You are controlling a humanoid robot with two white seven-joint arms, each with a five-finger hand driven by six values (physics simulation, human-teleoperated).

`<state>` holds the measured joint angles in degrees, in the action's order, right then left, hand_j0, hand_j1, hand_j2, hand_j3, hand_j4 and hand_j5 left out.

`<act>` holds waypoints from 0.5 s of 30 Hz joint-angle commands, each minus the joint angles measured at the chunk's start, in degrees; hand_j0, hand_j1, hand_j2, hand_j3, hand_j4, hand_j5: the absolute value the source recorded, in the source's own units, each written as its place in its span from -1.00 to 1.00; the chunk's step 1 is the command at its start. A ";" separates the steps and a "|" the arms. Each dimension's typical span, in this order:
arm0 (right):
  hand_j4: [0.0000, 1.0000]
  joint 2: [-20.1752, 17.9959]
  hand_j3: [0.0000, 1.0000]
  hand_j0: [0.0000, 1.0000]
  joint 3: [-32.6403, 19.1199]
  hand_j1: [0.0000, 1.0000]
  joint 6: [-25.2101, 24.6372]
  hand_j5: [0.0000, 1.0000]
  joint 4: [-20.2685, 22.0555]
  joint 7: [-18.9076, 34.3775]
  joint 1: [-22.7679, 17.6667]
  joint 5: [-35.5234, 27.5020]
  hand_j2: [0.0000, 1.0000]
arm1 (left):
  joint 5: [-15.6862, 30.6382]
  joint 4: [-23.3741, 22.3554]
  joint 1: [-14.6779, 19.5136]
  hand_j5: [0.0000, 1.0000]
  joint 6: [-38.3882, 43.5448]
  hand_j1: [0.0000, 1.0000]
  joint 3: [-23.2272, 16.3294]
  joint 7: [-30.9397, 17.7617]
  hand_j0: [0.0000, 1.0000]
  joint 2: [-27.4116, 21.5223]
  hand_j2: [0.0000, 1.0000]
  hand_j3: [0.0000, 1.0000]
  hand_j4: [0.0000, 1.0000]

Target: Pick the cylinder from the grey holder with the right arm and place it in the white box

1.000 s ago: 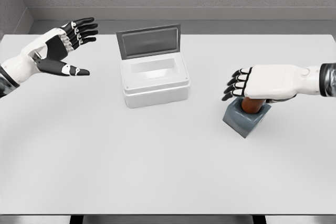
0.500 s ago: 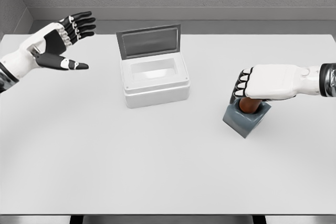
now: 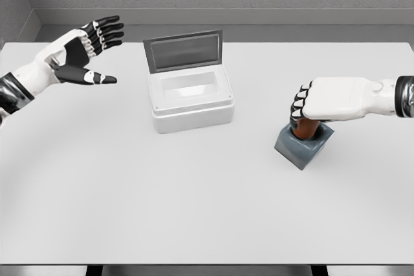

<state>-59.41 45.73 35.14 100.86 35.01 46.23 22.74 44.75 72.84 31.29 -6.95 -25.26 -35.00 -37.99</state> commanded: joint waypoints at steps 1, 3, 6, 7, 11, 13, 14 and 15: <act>0.06 -0.18 0.06 0.06 -0.12 0.06 -0.14 0.06 0.04 -0.01 0.00 -0.33 0.06 | -0.19 -1.65 0.26 1.00 0.01 1.00 -0.05 0.00 1.00 0.81 1.00 1.00 1.00; 0.05 -0.36 0.05 0.05 -0.12 0.05 -0.14 0.05 0.04 -0.01 0.35 -0.51 0.05 | -0.98 -2.97 0.79 1.00 -0.08 1.00 -0.05 0.00 1.00 1.87 1.00 1.00 1.00; 0.05 -0.54 0.05 0.05 -0.20 0.05 -0.14 0.05 0.04 -0.01 0.70 -0.51 0.05 | -0.90 -2.97 0.88 1.00 -0.08 1.00 -0.14 0.00 1.00 1.96 1.00 1.00 1.00; 0.05 -0.62 0.05 0.05 -0.20 0.05 -0.14 0.05 0.04 -0.01 1.14 -0.60 0.05 | -0.90 -2.97 0.88 1.00 -0.08 1.00 -0.14 0.00 1.00 1.96 1.00 1.00 1.00; 0.05 -1.06 0.05 0.05 -0.20 0.05 -0.14 0.05 0.12 -0.01 2.20 -0.86 0.05 | -0.98 -3.06 1.23 1.00 -0.34 1.00 -0.14 0.00 1.00 1.96 1.00 1.00 1.00; 0.05 -0.98 0.05 0.05 -1.52 0.05 -0.14 0.05 0.21 -0.01 2.55 -0.86 0.05 | -1.07 -3.06 1.32 1.00 -0.34 1.00 -0.05 0.00 1.00 1.96 1.00 1.00 1.00; 0.05 -0.89 0.05 0.05 -1.61 0.05 -0.14 0.05 0.12 -0.01 2.55 -0.86 0.05 | -1.33 -3.32 1.41 1.00 -0.43 1.00 -0.05 0.00 1.00 1.96 1.00 1.00 1.00; 0.05 -0.80 0.05 0.05 -1.61 0.05 -0.14 0.05 0.12 -0.01 2.64 -0.86 0.05 | -1.34 -3.41 1.41 1.00 -0.52 1.00 -0.05 0.00 1.00 2.05 1.00 1.00 1.00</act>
<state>-60.23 44.56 35.16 100.98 35.03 48.95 22.13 43.26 69.60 32.70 -7.36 -25.38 -35.00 -35.97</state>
